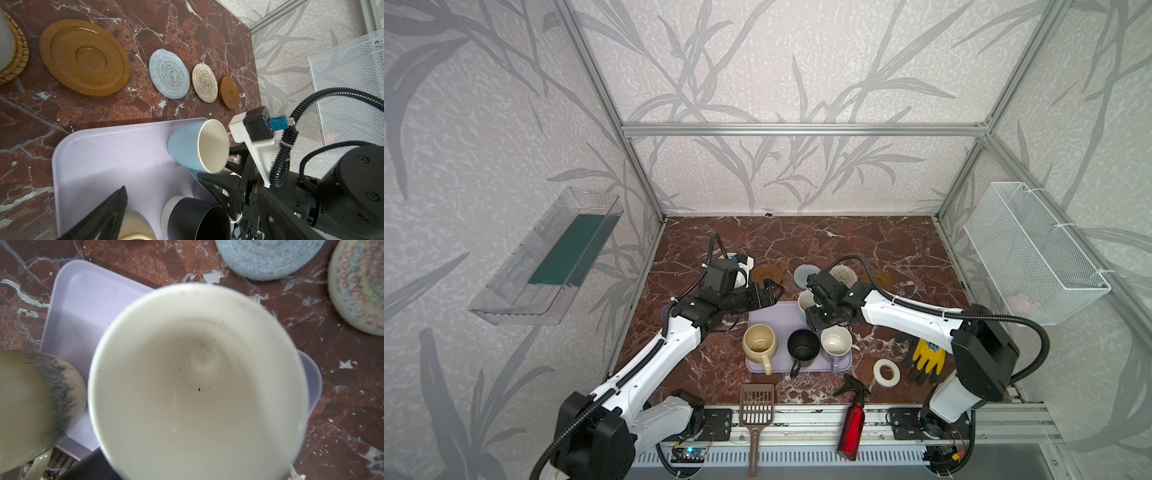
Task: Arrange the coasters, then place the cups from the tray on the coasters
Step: 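Lower right gripper onto the plain white mug on the tray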
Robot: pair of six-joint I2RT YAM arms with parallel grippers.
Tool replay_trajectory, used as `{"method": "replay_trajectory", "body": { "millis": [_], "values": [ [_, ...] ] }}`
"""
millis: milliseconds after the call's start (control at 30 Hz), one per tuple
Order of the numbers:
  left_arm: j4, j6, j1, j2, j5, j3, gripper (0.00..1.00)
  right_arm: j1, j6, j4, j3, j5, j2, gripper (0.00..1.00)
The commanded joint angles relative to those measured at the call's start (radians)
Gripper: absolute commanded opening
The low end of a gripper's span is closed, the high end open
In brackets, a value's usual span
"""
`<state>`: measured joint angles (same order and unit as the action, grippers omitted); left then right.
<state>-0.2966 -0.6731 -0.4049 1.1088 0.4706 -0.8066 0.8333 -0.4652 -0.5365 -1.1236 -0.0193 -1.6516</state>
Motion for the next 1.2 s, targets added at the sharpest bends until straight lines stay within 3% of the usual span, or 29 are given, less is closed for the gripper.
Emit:
{"method": "replay_trajectory", "body": {
  "millis": [0, 1167],
  "values": [
    [0.031, -0.009, -0.003, 0.005, -0.009, 0.016, 0.99, 0.003, -0.015, 0.028, 0.02, -0.022, -0.01, 0.55],
    [0.045, -0.034, 0.001, -0.028, -0.015, 0.033, 0.99, 0.027, 0.012, 0.093, 0.038, -0.09, 0.099, 0.04]
  ]
}}
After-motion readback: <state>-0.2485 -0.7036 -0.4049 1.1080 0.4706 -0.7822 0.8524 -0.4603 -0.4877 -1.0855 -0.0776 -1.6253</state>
